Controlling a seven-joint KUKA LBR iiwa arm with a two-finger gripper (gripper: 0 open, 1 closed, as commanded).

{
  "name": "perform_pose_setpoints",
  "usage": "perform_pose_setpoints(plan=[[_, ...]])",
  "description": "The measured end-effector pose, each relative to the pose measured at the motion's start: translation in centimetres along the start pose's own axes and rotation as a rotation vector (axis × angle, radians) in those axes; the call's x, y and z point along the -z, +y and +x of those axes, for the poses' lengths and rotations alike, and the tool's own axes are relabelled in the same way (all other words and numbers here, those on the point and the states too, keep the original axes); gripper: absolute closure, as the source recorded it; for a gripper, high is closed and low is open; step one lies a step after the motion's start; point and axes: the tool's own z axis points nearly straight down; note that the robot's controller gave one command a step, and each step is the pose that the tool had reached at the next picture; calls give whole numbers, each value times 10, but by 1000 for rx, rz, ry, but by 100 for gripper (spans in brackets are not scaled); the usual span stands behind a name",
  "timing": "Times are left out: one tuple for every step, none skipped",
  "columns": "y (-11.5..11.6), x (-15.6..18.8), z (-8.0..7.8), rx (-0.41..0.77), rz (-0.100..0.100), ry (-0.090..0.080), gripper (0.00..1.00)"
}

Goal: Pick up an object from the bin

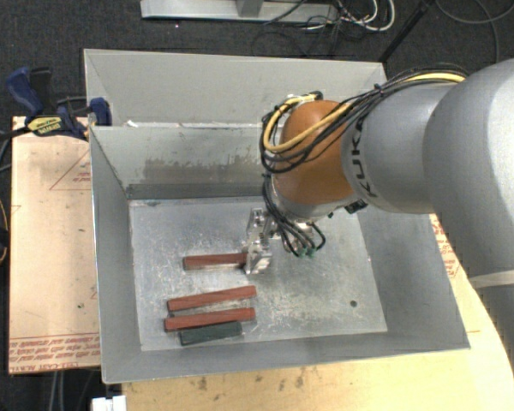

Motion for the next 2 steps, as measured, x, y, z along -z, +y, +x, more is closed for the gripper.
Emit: perform_pose_setpoints(plan=[[0, 0, 0, 0, 0, 0, 100], [-27, 122, -17, -48, 1, 6, 100]])
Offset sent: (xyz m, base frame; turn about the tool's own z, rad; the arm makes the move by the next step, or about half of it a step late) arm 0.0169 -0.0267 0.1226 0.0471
